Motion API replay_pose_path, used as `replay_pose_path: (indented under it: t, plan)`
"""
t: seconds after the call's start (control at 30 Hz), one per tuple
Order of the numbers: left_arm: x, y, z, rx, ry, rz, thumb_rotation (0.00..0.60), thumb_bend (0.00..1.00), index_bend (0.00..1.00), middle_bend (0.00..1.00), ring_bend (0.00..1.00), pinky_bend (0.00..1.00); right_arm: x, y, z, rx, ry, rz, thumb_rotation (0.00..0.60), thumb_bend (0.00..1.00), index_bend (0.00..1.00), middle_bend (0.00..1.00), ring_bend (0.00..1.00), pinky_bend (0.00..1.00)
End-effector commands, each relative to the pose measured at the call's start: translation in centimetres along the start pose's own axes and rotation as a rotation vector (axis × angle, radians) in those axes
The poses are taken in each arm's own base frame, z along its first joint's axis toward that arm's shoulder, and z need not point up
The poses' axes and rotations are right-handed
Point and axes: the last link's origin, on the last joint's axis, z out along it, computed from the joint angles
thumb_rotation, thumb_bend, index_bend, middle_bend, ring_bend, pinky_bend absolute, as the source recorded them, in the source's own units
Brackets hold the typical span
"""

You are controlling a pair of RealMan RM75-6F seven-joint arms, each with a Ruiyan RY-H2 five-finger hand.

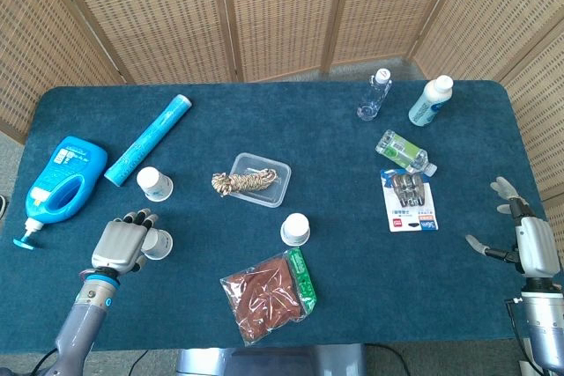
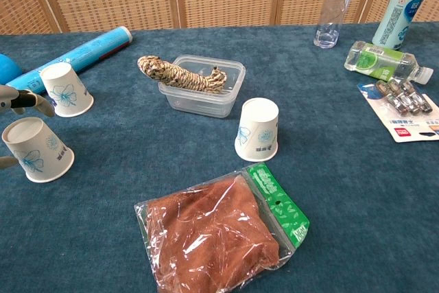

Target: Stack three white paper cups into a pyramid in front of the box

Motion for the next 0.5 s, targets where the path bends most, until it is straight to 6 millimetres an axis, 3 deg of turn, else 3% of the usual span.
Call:
replay_pose_path:
  t: [0.03,0.2,0.5]
  plan:
    - [-0.07,0.07,0.10,0.001,0.011,0.007,0.600,0.35,0.23,0.23,0.28,0.49,-0.05,0.03,-0.01,-0.002,-0.002,0.007,0.600,0.00,0.06,0.21,0.21,0.35]
    - [-0.34,0.21,0.25,0.013,0.028,0.017,0.600,0.37,0.31,0.31,0.35,0.56,-0.09,0.11,-0.02,-0.006,-0.001,0.011,0.600,0.00,0.06,0.21,0.21,0.35]
    - [-0.03,0.47,0.10,0.002,0.064,-0.026,0.600,0.38,0.31,0.37,0.41,0.60,-0.27,0.27,0.01,-0.011,-0.007,0.014,0.600,0.00,0.07,0.21,0.21,0.35]
